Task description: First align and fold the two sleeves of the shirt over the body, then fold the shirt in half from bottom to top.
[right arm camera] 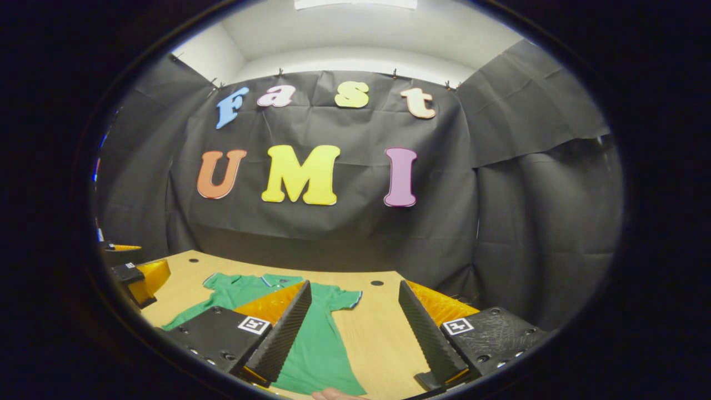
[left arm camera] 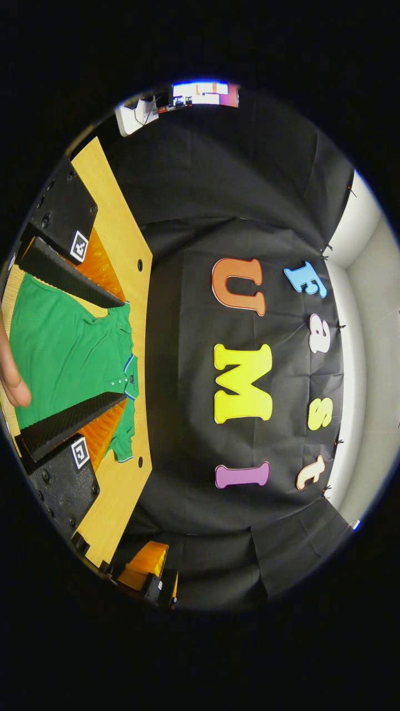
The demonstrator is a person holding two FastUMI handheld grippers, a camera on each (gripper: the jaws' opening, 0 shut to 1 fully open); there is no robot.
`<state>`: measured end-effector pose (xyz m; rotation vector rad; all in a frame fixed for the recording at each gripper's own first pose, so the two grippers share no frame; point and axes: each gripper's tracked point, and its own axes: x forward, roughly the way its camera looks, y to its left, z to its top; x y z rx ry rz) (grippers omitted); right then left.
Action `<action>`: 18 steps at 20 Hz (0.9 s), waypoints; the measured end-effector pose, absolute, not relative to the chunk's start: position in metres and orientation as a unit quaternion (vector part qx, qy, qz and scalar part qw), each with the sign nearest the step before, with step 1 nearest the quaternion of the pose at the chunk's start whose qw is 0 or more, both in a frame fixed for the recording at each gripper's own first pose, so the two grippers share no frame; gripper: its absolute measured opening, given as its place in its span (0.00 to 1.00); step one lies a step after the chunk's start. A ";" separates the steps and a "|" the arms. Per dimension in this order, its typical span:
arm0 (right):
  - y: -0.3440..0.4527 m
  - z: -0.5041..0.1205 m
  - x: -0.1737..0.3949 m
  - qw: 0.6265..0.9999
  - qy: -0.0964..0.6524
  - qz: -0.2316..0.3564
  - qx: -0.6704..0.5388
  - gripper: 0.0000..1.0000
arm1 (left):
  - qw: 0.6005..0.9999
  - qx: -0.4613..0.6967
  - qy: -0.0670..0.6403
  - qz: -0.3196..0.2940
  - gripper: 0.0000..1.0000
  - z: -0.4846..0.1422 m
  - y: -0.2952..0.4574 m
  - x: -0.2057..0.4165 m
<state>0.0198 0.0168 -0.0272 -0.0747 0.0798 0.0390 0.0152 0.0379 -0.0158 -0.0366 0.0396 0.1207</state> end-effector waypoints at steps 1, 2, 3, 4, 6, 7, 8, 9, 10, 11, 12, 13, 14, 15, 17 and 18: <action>0.018 -0.030 0.024 0.998 0.044 0.021 -0.036 0.96 | 0.998 -0.018 0.020 0.061 0.98 -0.016 0.039 0.016; 0.018 -0.033 0.029 0.998 0.051 0.021 -0.034 0.96 | 0.998 -0.018 0.018 0.062 0.98 -0.016 0.041 0.016; 0.018 -0.035 0.036 0.998 0.056 0.021 -0.034 0.96 | 0.998 -0.019 0.017 0.063 0.98 -0.016 0.040 0.017; 0.019 -0.038 0.043 0.997 0.061 0.022 -0.035 0.96 | 0.997 -0.021 0.017 0.066 0.98 -0.017 0.042 0.017; 0.021 -0.044 0.060 0.996 0.068 0.025 -0.045 0.96 | 0.997 -0.024 0.011 0.072 0.98 -0.015 0.046 0.020; 0.023 -0.046 0.069 0.996 0.069 0.028 -0.051 0.96 | 0.997 -0.026 0.010 0.074 0.98 -0.018 0.047 0.023; 0.022 -0.050 0.081 0.996 0.070 0.028 -0.055 0.96 | 0.997 -0.029 0.007 0.075 0.98 -0.019 0.046 0.026; 0.023 -0.053 0.096 0.995 0.074 0.031 -0.058 0.96 | 0.997 -0.031 0.008 0.075 0.98 -0.023 0.044 0.030; 0.024 -0.060 0.114 0.994 0.080 0.033 -0.059 0.97 | 0.997 -0.031 0.014 0.075 0.98 -0.030 0.043 0.035; 0.025 -0.067 0.132 0.993 0.094 0.034 -0.061 0.95 | 0.996 -0.028 0.021 0.077 0.98 -0.039 0.042 0.039; 0.026 -0.079 0.151 0.991 0.112 0.036 -0.065 0.97 | 0.996 -0.022 0.026 0.077 0.98 -0.044 0.041 0.042; 0.026 -0.089 0.170 0.988 0.131 0.036 -0.067 0.97 | 0.997 -0.015 0.027 0.077 0.98 -0.047 0.038 0.047; 0.028 -0.101 0.189 0.985 0.152 0.040 -0.071 0.95 | 0.996 -0.011 0.028 0.079 0.98 -0.050 0.037 0.050; 0.032 -0.113 0.208 0.982 0.170 0.047 -0.074 0.95 | 0.996 -0.010 0.030 0.082 0.98 -0.056 0.038 0.055; 0.029 -0.141 0.243 0.973 0.215 0.045 -0.076 0.97 | 0.996 -0.021 0.040 0.083 0.98 -0.069 0.036 0.062; 0.024 -0.159 0.260 0.968 0.238 0.040 -0.067 0.94 | 0.995 -0.026 0.043 0.085 0.98 -0.072 0.035 0.065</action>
